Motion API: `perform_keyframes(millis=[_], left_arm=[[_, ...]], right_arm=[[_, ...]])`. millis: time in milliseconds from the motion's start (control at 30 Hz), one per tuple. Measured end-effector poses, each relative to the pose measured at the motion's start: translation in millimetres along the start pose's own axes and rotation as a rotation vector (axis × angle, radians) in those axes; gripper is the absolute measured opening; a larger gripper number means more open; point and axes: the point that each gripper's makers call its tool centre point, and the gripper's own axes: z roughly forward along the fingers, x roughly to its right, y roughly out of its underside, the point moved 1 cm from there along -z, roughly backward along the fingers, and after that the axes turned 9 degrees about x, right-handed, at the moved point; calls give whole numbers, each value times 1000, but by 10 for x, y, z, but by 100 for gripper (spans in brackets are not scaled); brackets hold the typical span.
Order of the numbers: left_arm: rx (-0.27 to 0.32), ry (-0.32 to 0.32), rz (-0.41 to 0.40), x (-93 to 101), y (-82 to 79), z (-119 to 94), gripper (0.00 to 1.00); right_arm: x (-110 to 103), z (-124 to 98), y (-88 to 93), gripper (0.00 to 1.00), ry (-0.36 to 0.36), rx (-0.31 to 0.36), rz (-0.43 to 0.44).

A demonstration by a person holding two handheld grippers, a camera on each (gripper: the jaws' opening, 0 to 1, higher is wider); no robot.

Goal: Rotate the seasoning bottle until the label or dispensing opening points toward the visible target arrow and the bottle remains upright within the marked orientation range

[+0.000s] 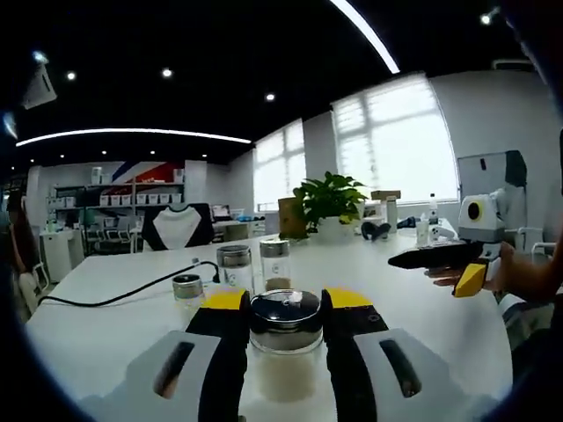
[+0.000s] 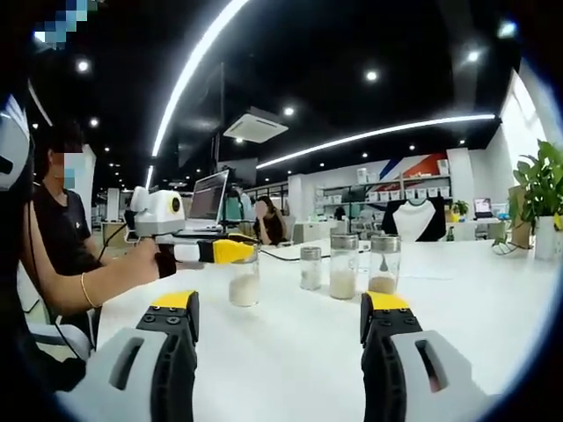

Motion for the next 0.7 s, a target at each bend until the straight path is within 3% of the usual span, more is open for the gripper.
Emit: perform_keyframes(millis=[367,700], left_arm=[[13,140,-58,284,-5,50,34],[7,228,-63,508,23,126,34]], right_arm=[[-104,57,107,75,-52,-31,-5],[-85,128,181,71,-70,-47,-32]])
